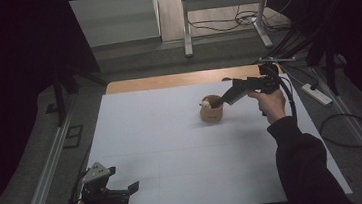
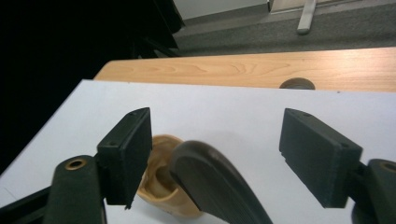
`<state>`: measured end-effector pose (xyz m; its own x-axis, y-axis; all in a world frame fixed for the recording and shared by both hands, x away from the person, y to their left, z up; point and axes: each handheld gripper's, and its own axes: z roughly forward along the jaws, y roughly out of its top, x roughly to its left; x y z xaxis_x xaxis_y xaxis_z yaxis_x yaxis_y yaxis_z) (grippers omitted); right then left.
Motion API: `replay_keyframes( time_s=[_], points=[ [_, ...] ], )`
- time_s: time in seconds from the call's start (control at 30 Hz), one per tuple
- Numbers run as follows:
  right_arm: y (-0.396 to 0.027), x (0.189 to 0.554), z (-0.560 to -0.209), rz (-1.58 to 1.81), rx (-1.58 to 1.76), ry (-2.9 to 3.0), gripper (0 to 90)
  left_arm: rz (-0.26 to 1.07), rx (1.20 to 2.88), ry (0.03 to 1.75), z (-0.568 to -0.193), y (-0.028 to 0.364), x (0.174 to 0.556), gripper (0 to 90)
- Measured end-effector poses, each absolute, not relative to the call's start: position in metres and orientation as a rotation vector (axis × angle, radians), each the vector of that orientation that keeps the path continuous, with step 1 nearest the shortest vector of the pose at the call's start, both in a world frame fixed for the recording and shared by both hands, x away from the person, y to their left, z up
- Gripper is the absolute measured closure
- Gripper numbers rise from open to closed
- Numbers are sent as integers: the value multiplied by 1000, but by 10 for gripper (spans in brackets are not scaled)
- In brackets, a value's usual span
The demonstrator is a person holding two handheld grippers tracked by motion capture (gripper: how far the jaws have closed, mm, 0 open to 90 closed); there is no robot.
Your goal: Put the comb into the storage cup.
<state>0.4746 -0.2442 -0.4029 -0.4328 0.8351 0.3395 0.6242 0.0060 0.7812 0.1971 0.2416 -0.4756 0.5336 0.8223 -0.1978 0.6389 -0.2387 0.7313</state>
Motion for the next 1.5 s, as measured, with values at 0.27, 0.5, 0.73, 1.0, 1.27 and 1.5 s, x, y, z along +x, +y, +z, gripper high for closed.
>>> replay_keyframes(
  time_s=[0.27,0.5,0.73,1.0,1.27,1.5],
  points=[
    [-240,467,-400,1265,1460,2109,145,289,1969,1186,-476,241,197,3],
    [-239,459,-397,1243,1409,2123,83,290,1969,1186,-476,242,197,3],
    [-236,449,-401,1189,1347,2189,25,288,1966,1187,-475,242,197,3],
    [-233,437,-404,1170,1279,2203,0,289,1969,1185,-475,241,197,3],
    [-236,434,-410,1138,1258,2191,0,287,1968,1178,-475,242,197,3],
    [-236,431,-415,1128,1251,2204,0,285,1965,1174,-475,242,197,2]
  ],
)
